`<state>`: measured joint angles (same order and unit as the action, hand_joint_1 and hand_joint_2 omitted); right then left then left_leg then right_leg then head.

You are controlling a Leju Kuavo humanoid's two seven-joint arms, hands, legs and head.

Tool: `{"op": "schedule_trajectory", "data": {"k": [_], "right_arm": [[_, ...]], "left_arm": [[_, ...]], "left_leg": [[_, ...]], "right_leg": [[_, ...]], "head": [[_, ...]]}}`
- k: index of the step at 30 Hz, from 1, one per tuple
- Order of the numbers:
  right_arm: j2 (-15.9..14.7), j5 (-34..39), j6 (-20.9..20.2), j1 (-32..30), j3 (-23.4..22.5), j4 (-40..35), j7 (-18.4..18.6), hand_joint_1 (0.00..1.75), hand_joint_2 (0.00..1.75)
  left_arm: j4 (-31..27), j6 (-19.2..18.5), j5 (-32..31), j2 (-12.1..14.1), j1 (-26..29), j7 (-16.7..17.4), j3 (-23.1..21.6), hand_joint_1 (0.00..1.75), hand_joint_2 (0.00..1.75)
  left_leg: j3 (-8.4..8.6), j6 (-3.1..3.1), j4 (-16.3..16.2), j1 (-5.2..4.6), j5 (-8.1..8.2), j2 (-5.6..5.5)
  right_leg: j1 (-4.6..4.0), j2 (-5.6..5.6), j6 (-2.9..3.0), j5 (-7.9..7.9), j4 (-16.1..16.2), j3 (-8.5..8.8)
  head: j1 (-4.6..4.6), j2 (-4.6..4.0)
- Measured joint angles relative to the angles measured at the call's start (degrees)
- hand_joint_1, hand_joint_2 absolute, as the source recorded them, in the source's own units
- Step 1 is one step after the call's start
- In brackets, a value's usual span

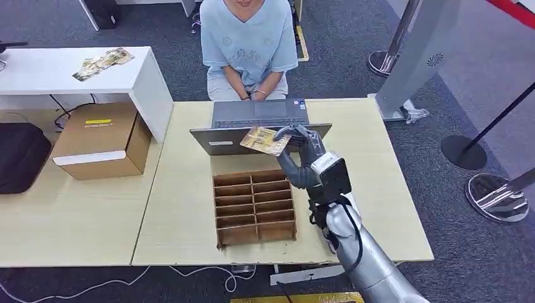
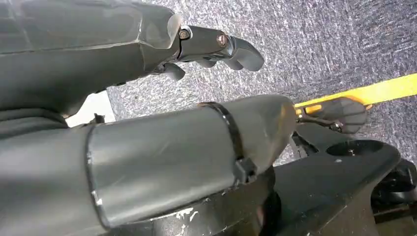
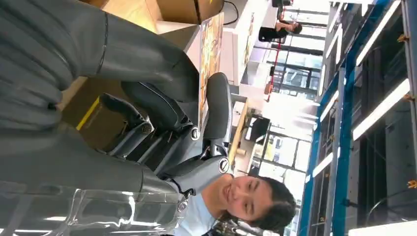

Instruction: Pass the card to the sensor for recognition and then transmit it.

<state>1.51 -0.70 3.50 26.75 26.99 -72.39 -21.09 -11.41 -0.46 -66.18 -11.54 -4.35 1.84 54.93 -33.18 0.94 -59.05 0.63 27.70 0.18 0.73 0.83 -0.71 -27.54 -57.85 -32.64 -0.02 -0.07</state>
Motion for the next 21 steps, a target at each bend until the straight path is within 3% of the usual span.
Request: {"op": "schedule_trajectory", "data": {"k": [4,10,21], "right_arm": [[0.88,4.44,-3.3,2.98,0.0,3.06,1.38,1.75,1.75],[2.97,7.67,-5.0,8.6,0.0,9.22,2.51,1.75,1.75],[6.03,4.28,-1.68,17.75,1.16,15.28,6.67,1.75,1.75]], "left_arm": [[0.0,-0.33,-0.2,0.0,-0.35,0.09,0.0,0.0,0.0],[0.0,-0.31,-0.48,-0.04,-0.92,0.7,0.0,0.0,0.0],[0.0,-0.48,-1.05,-0.04,-1.42,1.2,0.0,0.0,0.0]], "left_leg": [[0.0,0.01,0.0,0.0,-0.01,0.0],[0.01,0.02,0.0,0.0,-0.02,0.0],[0.0,0.02,-0.01,0.0,-0.02,0.0]], "right_leg": [[0.0,0.0,0.0,0.0,-0.01,0.0],[0.0,0.0,0.01,0.02,-0.04,0.0],[0.0,0.0,0.02,0.02,-0.05,-0.01]], "head": [[0.0,0.0],[0.02,0.0],[0.0,0.02]]}}
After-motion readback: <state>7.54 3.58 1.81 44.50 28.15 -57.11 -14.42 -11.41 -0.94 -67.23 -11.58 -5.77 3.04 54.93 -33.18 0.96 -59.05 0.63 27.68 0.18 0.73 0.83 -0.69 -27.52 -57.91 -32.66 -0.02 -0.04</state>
